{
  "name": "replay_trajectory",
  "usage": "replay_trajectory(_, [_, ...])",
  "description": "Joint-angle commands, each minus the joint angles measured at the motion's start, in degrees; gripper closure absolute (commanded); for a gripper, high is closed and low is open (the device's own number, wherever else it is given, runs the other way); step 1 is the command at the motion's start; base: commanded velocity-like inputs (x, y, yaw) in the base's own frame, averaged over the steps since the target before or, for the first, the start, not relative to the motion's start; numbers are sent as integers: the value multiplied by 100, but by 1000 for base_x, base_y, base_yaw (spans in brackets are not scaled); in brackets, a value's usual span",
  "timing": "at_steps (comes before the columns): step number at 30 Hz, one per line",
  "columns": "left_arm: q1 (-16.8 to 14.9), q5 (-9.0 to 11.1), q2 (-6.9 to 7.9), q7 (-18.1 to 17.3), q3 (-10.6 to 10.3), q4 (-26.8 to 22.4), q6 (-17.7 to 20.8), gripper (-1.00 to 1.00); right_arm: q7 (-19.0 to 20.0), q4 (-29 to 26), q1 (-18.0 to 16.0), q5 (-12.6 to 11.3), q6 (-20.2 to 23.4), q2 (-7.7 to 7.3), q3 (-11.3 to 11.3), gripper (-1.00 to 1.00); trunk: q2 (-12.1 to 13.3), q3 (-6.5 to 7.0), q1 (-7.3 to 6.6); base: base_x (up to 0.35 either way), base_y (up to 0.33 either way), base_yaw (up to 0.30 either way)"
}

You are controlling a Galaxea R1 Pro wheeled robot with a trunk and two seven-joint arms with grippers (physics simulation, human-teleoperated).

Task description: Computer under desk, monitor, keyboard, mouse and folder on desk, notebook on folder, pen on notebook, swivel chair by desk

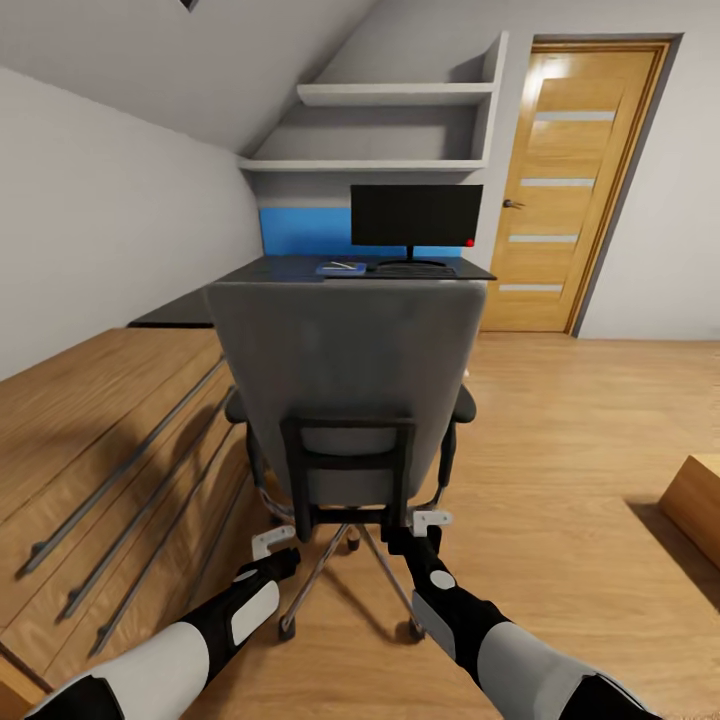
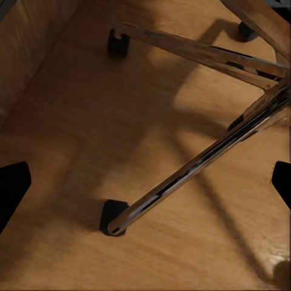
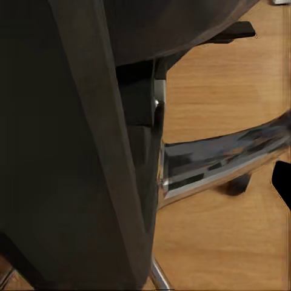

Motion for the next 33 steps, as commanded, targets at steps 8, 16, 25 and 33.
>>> replay_trajectory(8, [-5,62,3,31,-51,0,-39,-100,-34,36,-6,-44,-20,-1,49,-100,-2,9,-1,47,-12,-191])
replay_trajectory(16, [-5,62,8,30,-51,0,-40,-100,-34,37,-6,-38,-20,-1,49,-100,-2,36,-1,262,-94,-231])
replay_trajectory(25, [-5,69,9,33,-51,1,-162,-100,-34,37,-6,-38,-20,-1,49,-100,-2,62,-1,298,-145,-221])
replay_trajectory(33, [-5,70,9,35,-51,7,-191,-100,-34,37,-6,-38,-20,-1,49,-100,-2,65,-1,297,-197,-90])
